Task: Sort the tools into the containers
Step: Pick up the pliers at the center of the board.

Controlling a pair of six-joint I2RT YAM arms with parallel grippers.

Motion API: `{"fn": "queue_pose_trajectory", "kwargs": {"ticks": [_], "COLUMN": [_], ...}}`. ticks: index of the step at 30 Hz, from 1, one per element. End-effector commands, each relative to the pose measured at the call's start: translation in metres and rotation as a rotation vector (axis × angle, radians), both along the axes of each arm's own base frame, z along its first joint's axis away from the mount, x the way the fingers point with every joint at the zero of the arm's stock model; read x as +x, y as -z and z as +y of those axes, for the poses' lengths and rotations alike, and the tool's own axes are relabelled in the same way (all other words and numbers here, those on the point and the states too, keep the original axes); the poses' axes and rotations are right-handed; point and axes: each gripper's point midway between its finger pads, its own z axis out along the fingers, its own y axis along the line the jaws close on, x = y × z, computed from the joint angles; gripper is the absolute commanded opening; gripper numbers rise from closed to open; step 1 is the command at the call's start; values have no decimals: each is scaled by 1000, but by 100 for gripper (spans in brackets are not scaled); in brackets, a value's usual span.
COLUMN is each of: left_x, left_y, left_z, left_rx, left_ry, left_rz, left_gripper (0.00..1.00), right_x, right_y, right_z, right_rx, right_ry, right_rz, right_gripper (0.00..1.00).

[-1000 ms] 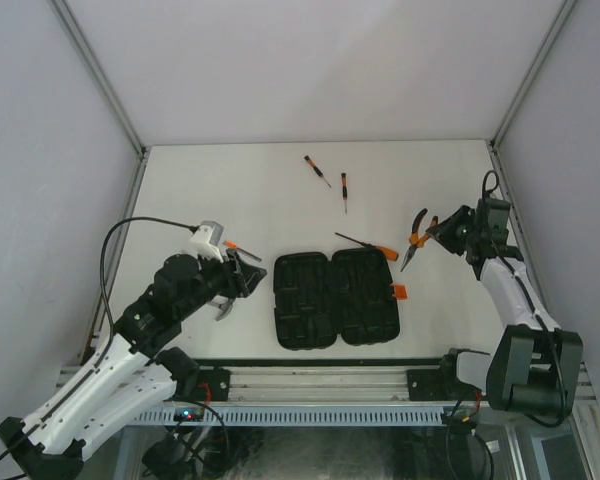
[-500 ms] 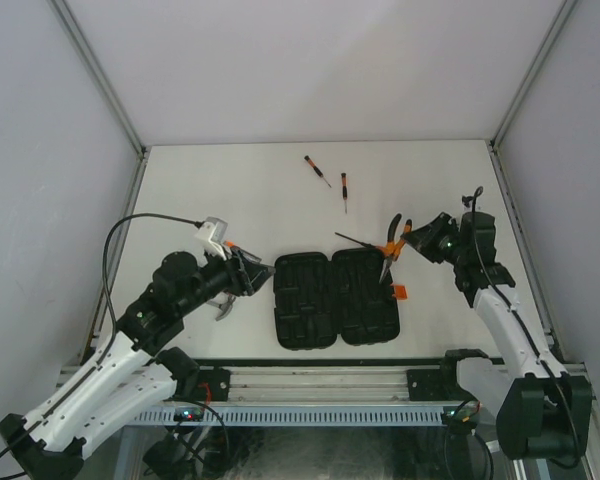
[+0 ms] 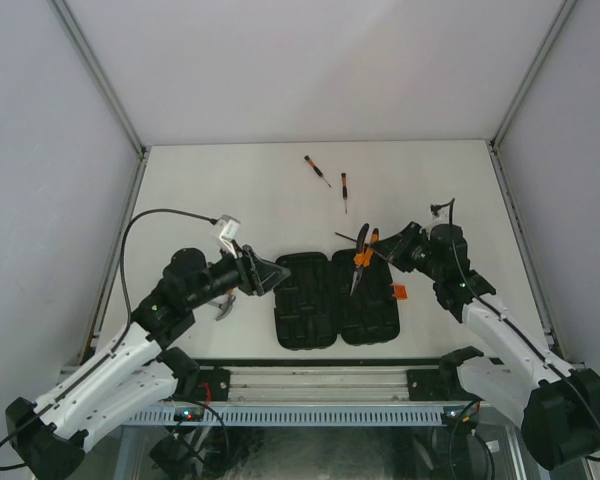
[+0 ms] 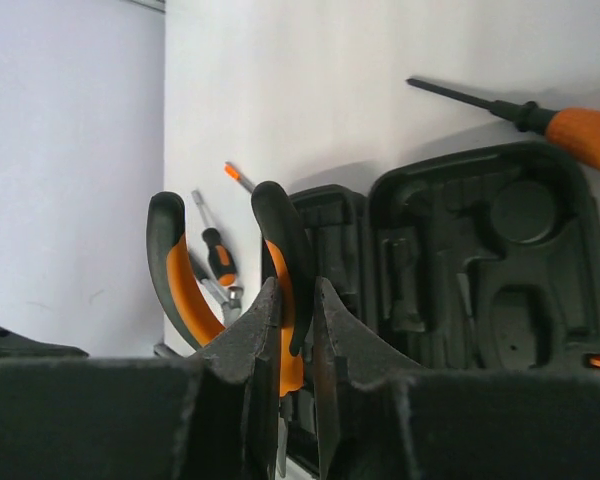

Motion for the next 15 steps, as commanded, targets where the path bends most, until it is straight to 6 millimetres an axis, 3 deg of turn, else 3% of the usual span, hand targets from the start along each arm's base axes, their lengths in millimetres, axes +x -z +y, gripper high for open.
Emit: {"fn": "queue_pose_trajectory", "kwargs": {"ticks": [1, 15], "left_x": [-2, -4], "left_y": [-18, -4], "left_z": [-12, -42], "left_rx": [-69, 10], "left_ry": [62, 151], "left_rz": [-42, -21], "left_gripper": [58, 62], "right_x": [11, 1], "right_y": [-47, -63], "right_z": [14, 59], "right_rx": [124, 87], "right_ry": [63, 113], "right_rz": [-112, -72], "right_gripper": [0, 0]}}
